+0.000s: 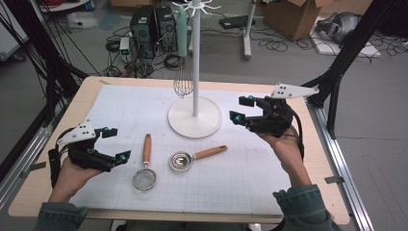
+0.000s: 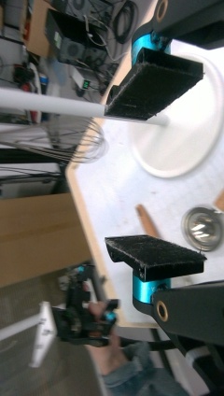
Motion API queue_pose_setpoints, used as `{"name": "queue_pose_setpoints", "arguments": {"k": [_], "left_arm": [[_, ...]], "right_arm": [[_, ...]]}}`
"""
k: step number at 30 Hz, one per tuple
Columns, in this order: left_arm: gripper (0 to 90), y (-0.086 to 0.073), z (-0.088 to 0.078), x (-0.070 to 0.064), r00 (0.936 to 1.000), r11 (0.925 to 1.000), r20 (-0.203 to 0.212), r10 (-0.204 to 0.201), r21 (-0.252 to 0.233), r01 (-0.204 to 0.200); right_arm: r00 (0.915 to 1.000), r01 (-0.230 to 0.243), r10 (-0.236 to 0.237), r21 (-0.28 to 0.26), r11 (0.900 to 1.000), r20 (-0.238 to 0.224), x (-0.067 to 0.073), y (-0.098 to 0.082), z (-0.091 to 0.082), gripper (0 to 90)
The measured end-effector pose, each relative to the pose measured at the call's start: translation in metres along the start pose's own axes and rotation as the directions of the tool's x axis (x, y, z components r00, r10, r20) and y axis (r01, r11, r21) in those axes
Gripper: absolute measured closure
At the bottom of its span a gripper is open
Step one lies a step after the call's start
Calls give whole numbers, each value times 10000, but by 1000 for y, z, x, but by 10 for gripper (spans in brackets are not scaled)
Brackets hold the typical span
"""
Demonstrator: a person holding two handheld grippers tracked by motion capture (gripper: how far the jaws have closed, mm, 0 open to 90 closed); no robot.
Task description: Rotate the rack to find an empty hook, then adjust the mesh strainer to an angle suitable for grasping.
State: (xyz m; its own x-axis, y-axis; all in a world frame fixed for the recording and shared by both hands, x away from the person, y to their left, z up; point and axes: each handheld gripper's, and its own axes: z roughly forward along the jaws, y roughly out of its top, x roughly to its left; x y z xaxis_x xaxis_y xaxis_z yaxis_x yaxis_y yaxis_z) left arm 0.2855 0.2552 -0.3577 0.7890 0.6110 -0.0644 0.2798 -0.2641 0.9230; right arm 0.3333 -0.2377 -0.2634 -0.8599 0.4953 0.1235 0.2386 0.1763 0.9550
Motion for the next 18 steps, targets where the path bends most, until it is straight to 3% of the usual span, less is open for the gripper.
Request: {"name": "queue_pose_setpoints", "arguments": {"k": [3,11,18], "left_arm": [[80,0,5,-2,9999,9998,111,38,182,-40],[148,-2,19,-1,9984,9991,564,-1,419,-23],[276,-8,24,-1,9985,9985,544,-18,545,-11]], "right_arm": [[10000,-23,23,256,9997,2,3,-14,1,301],[9995,-309,309,212,9993,-35,8,-38,-2,283],[9993,-347,343,217,9992,172,10,-54,-3,282]]}}
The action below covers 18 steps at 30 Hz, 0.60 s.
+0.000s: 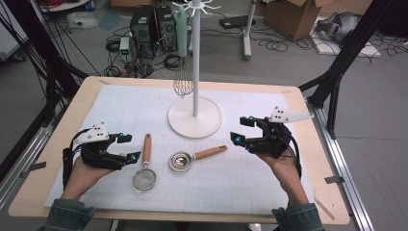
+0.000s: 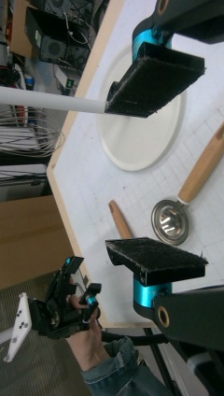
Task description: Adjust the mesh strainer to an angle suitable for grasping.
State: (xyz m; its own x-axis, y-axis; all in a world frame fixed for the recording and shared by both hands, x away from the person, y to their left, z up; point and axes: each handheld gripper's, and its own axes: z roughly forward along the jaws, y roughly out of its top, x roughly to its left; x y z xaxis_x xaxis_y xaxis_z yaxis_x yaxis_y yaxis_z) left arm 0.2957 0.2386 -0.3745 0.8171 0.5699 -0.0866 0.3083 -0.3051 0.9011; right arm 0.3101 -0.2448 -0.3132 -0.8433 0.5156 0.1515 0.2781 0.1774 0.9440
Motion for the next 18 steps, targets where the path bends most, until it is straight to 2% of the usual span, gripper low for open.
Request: {"name": "queue_pose_setpoints", "arguments": {"k": [5,11,14,18], "left_arm": [[372,-3,2,2,9999,9999,-103,-125,4,125],[565,-9,7,4,9990,9989,88,-440,177,438],[688,-12,11,4,9987,9982,208,-461,400,452],[805,-16,18,5,9986,9962,270,-448,757,427]], "right_arm": [[10000,25,-26,246,9997,28,4,-13,1,281],[9996,241,-248,559,9981,118,10,-26,-2,281],[9997,198,-205,506,9985,118,10,-32,-6,281],[9997,148,-156,519,9985,164,8,-37,-9,281]]}}
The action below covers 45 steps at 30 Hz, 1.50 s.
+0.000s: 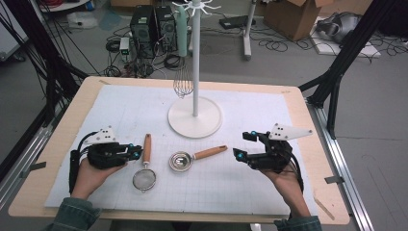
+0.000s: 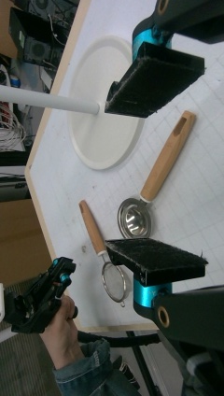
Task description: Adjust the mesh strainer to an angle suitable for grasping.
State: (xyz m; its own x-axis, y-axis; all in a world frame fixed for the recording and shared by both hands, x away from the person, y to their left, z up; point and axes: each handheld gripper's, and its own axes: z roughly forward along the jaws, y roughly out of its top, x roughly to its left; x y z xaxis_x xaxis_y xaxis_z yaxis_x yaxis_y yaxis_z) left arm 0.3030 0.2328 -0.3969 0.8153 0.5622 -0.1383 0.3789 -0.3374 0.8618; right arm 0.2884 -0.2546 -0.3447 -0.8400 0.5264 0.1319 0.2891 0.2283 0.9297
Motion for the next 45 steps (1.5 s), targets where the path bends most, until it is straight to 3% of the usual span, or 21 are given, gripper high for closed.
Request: {"name": "queue_pose_setpoints", "arguments": {"k": [3,7,13,18,30,45], "left_arm": [[872,-3,6,2,9997,9999,-226,-29,128,32],[893,-5,11,11,9977,9994,-612,-308,130,316],[895,-6,22,20,9899,9988,-1366,-369,267,409],[895,-10,33,27,9832,9966,-1679,-722,265,777],[895,-16,47,40,9707,9851,-1956,-1399,717,1564],[895,-12,59,45,9705,9820,-1927,-1451,921,1651]], "right_arm": [[10000,42,-42,50,10000,22,-1,-4,-1,281],[10000,37,-38,142,9999,54,0,-9,-1,281],[9999,23,-27,245,9997,160,-1,-16,-3,281],[9997,-76,71,225,9997,214,-2,-19,-5,281],[9997,-98,92,251,9996,234,-1,-22,-7,281],[9997,-77,70,312,9995,227,0,-24,-9,282]]}}
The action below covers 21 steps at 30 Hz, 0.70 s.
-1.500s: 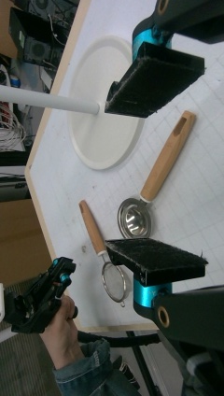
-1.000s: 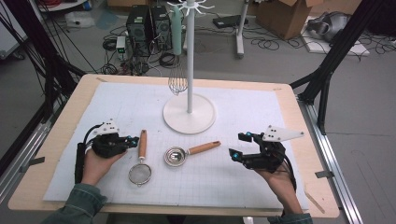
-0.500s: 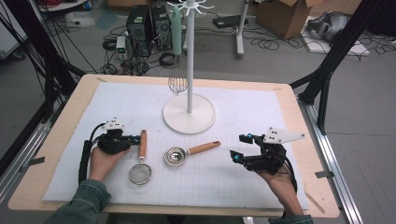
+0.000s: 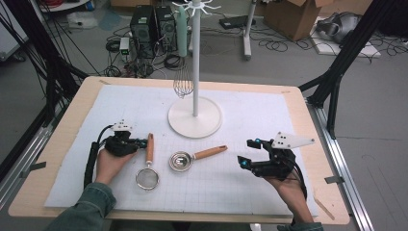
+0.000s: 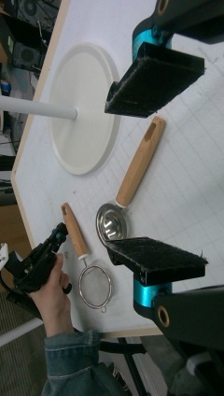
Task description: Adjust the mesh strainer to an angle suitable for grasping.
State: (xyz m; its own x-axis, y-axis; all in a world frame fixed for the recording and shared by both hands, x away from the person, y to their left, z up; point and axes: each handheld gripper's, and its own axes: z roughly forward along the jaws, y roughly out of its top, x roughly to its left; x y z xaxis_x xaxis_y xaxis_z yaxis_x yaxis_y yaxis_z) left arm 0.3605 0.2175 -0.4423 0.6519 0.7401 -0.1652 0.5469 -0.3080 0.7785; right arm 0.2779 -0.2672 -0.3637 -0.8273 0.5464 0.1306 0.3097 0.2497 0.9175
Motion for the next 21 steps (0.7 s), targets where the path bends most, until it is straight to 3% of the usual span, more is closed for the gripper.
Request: {"name": "queue_pose_setpoints", "arguments": {"k": [13,21], "left_arm": [[894,0,8,-5,9992,9997,369,128,199,-136],[894,9,10,-13,9963,9981,655,550,254,-568]], "right_arm": [[10000,-10,10,73,10000,-14,-1,-3,0,283],[10000,26,-26,161,9999,-40,-1,-3,2,283]]}}
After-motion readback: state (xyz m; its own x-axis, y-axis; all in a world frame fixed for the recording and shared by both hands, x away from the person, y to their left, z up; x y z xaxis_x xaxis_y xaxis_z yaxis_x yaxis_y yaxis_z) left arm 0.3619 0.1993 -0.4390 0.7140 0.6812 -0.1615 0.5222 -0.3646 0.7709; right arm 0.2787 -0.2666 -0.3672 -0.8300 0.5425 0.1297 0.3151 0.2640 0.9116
